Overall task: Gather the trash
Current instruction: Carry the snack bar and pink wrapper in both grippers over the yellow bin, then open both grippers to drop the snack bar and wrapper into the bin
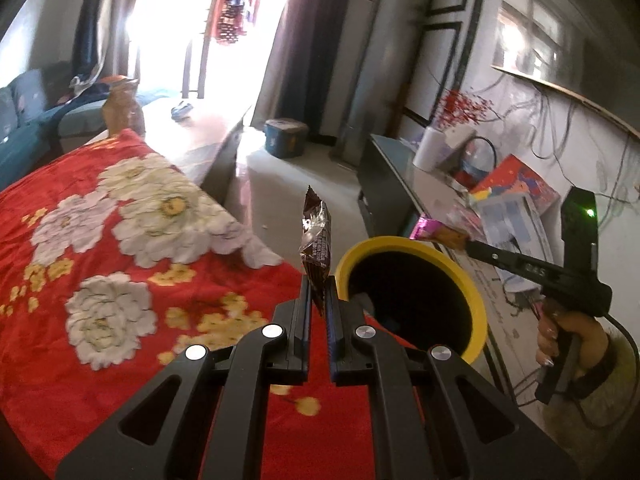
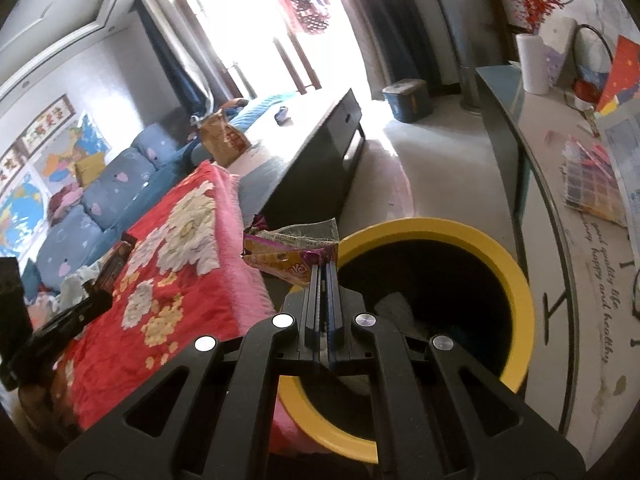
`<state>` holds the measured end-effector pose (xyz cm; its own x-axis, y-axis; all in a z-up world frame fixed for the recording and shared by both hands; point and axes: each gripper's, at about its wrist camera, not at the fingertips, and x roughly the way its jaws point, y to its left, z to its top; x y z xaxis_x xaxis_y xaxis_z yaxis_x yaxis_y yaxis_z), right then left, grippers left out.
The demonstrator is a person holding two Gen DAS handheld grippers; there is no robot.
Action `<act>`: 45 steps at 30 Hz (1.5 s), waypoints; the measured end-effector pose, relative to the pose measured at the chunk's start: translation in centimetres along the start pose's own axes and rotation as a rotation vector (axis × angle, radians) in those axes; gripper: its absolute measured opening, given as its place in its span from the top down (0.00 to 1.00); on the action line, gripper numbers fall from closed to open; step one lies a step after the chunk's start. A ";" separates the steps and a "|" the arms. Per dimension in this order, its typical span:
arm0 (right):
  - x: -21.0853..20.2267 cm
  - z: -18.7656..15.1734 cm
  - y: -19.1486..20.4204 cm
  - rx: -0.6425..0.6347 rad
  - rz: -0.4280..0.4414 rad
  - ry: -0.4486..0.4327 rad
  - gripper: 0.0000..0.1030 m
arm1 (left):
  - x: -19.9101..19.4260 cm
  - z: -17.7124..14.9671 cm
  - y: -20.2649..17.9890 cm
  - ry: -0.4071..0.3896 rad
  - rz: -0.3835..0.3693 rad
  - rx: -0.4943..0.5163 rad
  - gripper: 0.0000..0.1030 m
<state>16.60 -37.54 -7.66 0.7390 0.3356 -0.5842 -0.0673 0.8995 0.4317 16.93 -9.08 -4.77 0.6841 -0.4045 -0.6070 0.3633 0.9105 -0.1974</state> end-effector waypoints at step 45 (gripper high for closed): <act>0.5 -2.5 -8.2 0.092 -0.254 0.045 0.97 | 11.3 -3.9 -12.5 0.229 -0.177 0.175 0.93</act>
<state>15.89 -44.03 -13.17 0.6937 0.1166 -0.7107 0.1789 0.9280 0.3269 17.64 -24.70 -12.18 0.4483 -0.5071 -0.7361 0.5803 0.7915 -0.1919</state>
